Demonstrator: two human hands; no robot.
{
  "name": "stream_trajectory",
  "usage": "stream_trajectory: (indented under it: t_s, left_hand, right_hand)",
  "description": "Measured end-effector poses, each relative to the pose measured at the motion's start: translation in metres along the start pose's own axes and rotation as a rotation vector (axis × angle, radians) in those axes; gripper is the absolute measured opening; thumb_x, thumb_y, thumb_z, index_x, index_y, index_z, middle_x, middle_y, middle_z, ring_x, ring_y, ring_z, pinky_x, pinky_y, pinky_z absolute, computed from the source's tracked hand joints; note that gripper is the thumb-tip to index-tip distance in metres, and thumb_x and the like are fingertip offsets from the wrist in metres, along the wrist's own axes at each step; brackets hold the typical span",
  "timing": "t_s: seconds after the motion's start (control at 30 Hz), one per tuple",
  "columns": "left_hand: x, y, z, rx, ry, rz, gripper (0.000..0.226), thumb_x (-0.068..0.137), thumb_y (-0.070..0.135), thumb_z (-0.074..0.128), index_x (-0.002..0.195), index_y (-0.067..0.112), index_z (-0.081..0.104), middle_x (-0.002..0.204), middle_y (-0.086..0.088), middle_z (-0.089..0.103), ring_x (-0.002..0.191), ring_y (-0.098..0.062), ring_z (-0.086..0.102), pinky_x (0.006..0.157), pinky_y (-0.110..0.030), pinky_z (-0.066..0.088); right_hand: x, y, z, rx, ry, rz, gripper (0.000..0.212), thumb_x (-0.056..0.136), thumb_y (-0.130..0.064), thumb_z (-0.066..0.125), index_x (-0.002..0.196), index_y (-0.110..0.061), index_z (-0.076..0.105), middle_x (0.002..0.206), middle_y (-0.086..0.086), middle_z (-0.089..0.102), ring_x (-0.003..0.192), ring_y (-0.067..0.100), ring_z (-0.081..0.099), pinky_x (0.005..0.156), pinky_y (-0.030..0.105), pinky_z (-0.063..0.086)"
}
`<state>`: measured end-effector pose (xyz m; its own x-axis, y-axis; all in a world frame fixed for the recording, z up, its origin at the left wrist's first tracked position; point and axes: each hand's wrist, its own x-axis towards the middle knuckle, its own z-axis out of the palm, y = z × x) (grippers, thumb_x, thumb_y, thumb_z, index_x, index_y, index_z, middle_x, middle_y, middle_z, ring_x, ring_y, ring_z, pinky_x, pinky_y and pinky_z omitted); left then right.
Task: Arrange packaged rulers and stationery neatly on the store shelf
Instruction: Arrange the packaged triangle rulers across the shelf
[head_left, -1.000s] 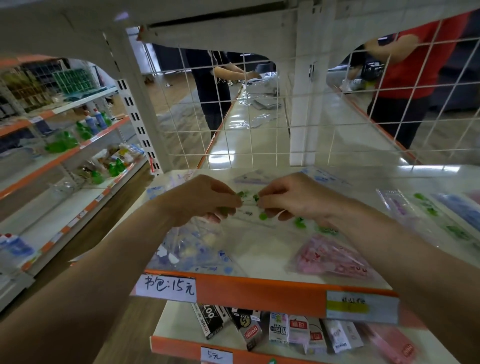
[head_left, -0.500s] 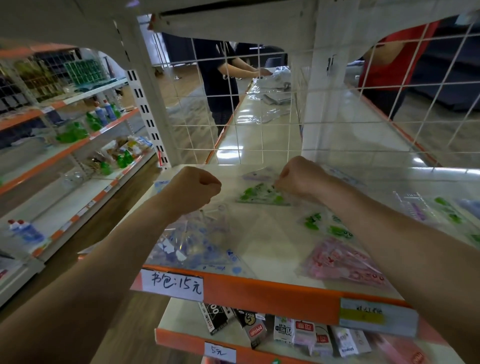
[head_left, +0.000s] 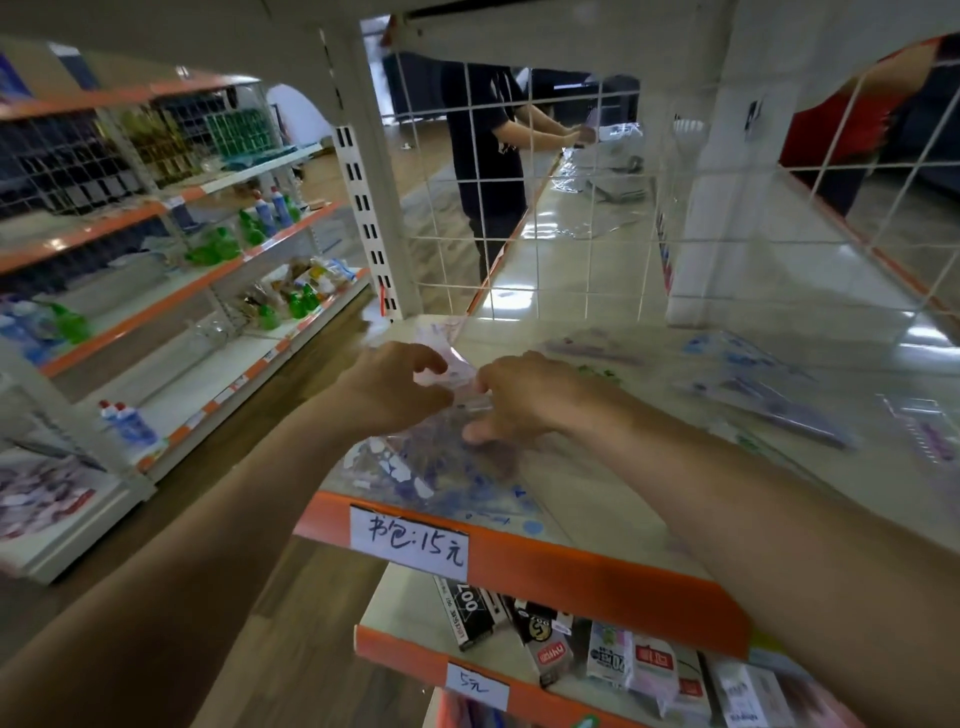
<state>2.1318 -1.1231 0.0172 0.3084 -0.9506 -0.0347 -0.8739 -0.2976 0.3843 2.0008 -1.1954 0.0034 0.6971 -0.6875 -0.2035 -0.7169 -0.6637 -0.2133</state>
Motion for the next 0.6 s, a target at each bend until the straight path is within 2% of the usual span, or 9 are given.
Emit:
stream_trajectory:
  t_s: [0.07, 0.17, 0.3, 0.37, 0.43, 0.5, 0.6]
  left_hand:
    - [-0.001, -0.008, 0.001, 0.024, -0.075, 0.013, 0.050, 0.085, 0.035, 0.066, 0.131, 0.023, 0.053, 0.136, -0.002, 0.053, 0.121, -0.020, 0.050, 0.101, -0.035, 0.041]
    - [0.000, -0.017, 0.008, 0.023, -0.189, -0.026, 0.062, 0.083, 0.042, 0.066, 0.139, 0.024, 0.045, 0.144, -0.002, 0.044, 0.131, -0.021, 0.041, 0.106, -0.035, 0.037]
    - [0.003, -0.021, 0.012, 0.108, -0.220, 0.003, 0.069, 0.080, 0.051, 0.065, 0.140, 0.024, 0.045, 0.148, -0.002, 0.036, 0.135, -0.025, 0.034, 0.109, -0.045, 0.033]
    - [0.004, -0.021, 0.010, 0.135, -0.229, 0.004, 0.068, 0.079, 0.053, 0.064, 0.138, 0.026, 0.045, 0.146, -0.003, 0.036, 0.134, -0.026, 0.034, 0.108, -0.046, 0.034]
    - [0.004, -0.020, 0.010, 0.170, -0.235, 0.007, 0.066, 0.079, 0.053, 0.063, 0.137, 0.027, 0.044, 0.143, -0.004, 0.037, 0.132, -0.026, 0.036, 0.106, -0.046, 0.036]
    - [0.004, -0.018, 0.011, 0.197, -0.237, 0.010, 0.065, 0.080, 0.052, 0.062, 0.137, 0.026, 0.044, 0.141, -0.005, 0.037, 0.129, -0.028, 0.038, 0.104, -0.046, 0.038]
    - [0.004, -0.016, 0.010, 0.199, -0.255, 0.000, 0.064, 0.082, 0.050, 0.062, 0.138, 0.027, 0.041, 0.141, -0.004, 0.035, 0.127, -0.028, 0.039, 0.104, -0.046, 0.039]
  right_hand:
    - [0.000, 0.000, -0.001, -0.051, 0.010, -0.012, 0.058, 0.082, -0.048, 0.064, 0.130, -0.019, 0.052, 0.129, 0.005, 0.055, 0.117, 0.025, 0.049, 0.093, 0.038, 0.044]
    - [-0.005, 0.001, -0.002, -0.068, 0.030, -0.033, 0.054, 0.082, -0.045, 0.066, 0.126, -0.016, 0.055, 0.125, 0.006, 0.057, 0.113, 0.026, 0.053, 0.092, 0.039, 0.046]
    - [-0.012, 0.001, -0.004, -0.063, 0.013, -0.019, 0.059, 0.082, -0.046, 0.067, 0.128, -0.012, 0.053, 0.128, 0.007, 0.056, 0.115, 0.026, 0.053, 0.093, 0.037, 0.046]
    - [-0.016, 0.001, -0.007, -0.065, -0.009, -0.012, 0.055, 0.082, -0.047, 0.067, 0.121, -0.010, 0.055, 0.121, 0.006, 0.058, 0.107, 0.025, 0.056, 0.082, 0.032, 0.045]
    - [-0.018, 0.001, -0.008, -0.069, -0.021, -0.013, 0.044, 0.082, -0.048, 0.066, 0.105, -0.011, 0.058, 0.107, 0.005, 0.060, 0.094, 0.023, 0.056, 0.068, 0.029, 0.041]
    - [-0.021, 0.001, -0.008, -0.075, -0.020, -0.010, 0.040, 0.083, -0.048, 0.065, 0.095, -0.011, 0.056, 0.095, 0.004, 0.056, 0.086, 0.022, 0.053, 0.056, 0.028, 0.036]
    - [-0.025, -0.001, -0.011, -0.064, -0.043, -0.003, 0.046, 0.082, -0.051, 0.065, 0.104, -0.011, 0.057, 0.094, 0.003, 0.056, 0.086, 0.021, 0.053, 0.055, 0.027, 0.036]
